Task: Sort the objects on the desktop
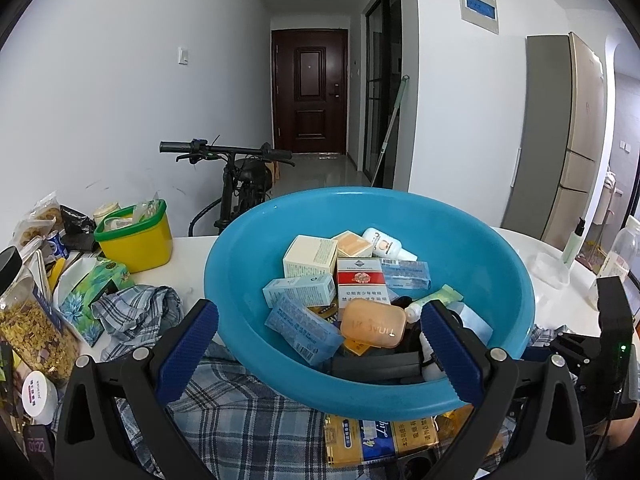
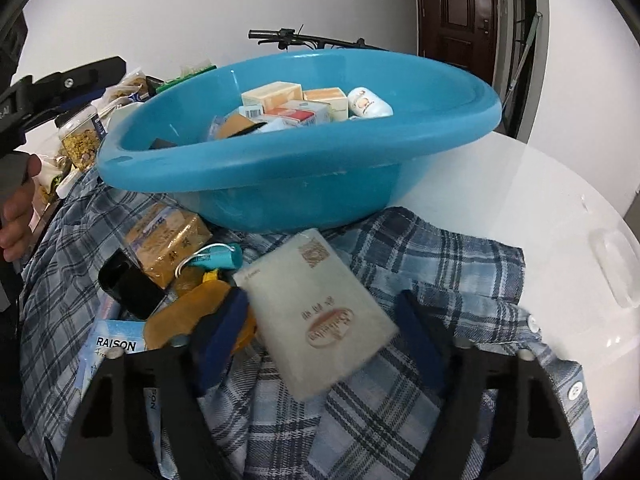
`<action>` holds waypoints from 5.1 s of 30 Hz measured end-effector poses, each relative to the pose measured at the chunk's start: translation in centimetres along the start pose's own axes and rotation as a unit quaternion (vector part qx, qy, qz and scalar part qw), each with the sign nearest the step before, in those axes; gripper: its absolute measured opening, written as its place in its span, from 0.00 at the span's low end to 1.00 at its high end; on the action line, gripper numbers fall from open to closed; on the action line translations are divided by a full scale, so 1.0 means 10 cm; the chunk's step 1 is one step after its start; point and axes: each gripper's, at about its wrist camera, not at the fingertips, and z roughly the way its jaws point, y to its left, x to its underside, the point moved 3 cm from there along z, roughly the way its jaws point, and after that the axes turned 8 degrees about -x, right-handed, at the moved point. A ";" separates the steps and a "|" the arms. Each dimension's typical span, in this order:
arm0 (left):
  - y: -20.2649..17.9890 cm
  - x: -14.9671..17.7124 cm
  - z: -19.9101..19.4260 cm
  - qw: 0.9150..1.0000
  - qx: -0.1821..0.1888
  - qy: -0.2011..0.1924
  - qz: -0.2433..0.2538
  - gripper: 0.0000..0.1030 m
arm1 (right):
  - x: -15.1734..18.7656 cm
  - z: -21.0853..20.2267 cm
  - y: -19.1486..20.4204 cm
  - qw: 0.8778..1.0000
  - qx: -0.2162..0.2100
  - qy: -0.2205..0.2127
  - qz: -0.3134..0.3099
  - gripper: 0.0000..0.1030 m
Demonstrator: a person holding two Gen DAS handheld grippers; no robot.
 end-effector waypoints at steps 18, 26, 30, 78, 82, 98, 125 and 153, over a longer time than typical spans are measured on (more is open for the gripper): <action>0.01 0.00 0.00 1.000 0.000 0.000 0.000 1.00 | 0.06 -0.09 0.08 0.998 0.039 0.010 -0.046 0.55; 0.01 0.00 0.00 1.000 0.000 0.001 0.001 1.00 | 0.12 0.04 0.19 0.995 0.045 0.033 -0.077 0.70; 0.01 0.00 0.00 1.000 0.000 0.001 0.003 1.00 | 0.11 0.06 0.15 0.996 0.042 0.038 -0.067 0.65; -0.51 1.16 -0.14 0.992 0.035 0.104 0.060 0.55 | 0.10 0.05 0.07 0.996 0.064 0.032 -0.053 0.52; -0.50 1.20 -0.06 0.989 0.049 0.128 0.052 0.43 | 0.11 0.06 0.09 0.995 0.069 0.035 -0.059 0.53; -0.49 1.18 -0.23 0.993 0.046 0.094 0.054 0.32 | 0.12 0.04 0.06 0.996 0.064 0.037 -0.055 0.53; -0.41 -0.13 -0.69 0.999 0.046 -0.013 0.006 0.32 | 0.12 0.06 0.03 0.997 0.052 0.040 -0.044 0.53; -0.42 -0.04 0.04 0.999 0.044 0.001 0.023 0.32 | 0.12 0.07 0.05 0.998 0.043 0.042 -0.036 0.53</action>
